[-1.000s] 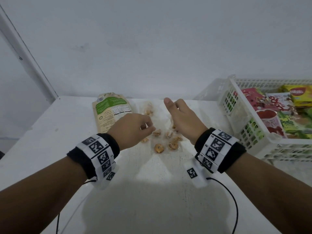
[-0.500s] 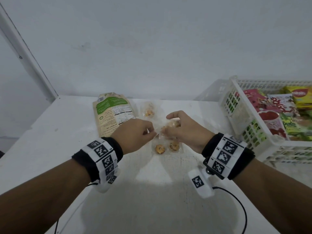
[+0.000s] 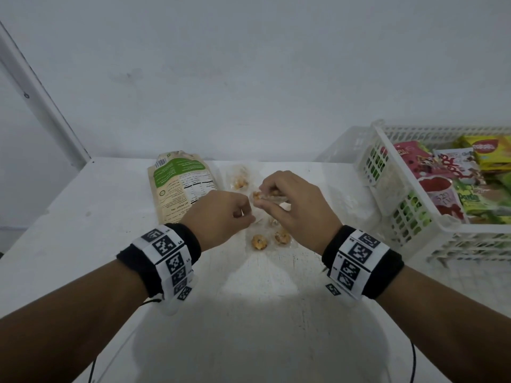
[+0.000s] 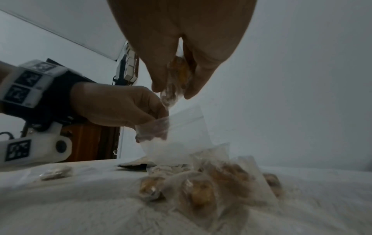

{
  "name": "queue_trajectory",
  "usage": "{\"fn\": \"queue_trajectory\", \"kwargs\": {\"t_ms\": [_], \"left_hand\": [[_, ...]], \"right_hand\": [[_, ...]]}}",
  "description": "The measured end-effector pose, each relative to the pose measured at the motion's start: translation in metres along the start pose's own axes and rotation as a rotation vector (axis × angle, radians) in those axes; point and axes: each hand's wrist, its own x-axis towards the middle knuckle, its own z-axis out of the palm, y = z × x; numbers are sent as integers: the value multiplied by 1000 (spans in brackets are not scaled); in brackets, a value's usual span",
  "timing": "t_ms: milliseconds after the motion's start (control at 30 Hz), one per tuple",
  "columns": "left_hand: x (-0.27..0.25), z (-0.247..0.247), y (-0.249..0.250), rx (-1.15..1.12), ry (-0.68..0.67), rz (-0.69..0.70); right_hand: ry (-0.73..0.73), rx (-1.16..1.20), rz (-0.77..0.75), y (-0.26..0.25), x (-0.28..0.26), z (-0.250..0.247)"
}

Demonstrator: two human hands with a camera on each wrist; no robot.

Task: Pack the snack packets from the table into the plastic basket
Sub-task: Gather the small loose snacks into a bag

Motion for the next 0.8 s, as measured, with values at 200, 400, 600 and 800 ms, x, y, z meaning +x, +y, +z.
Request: {"fn": "queue_trajectory", "kwargs": {"t_ms": [200,400,600,800], "left_hand": [[-3,-3,-1,-38,18,20],[-4,-8,-4,-72,77,18],[-5,-12,0,-112,125,63],[-5,-17,-1,-167,36,112]], "right_hand": [[-13,-84,-13,5,-3,4],[-100,-213,-169,6,-7,1],[-135,-259,-241,13,-9,0],[-114,-499,-538,16,-5,-1]]}}
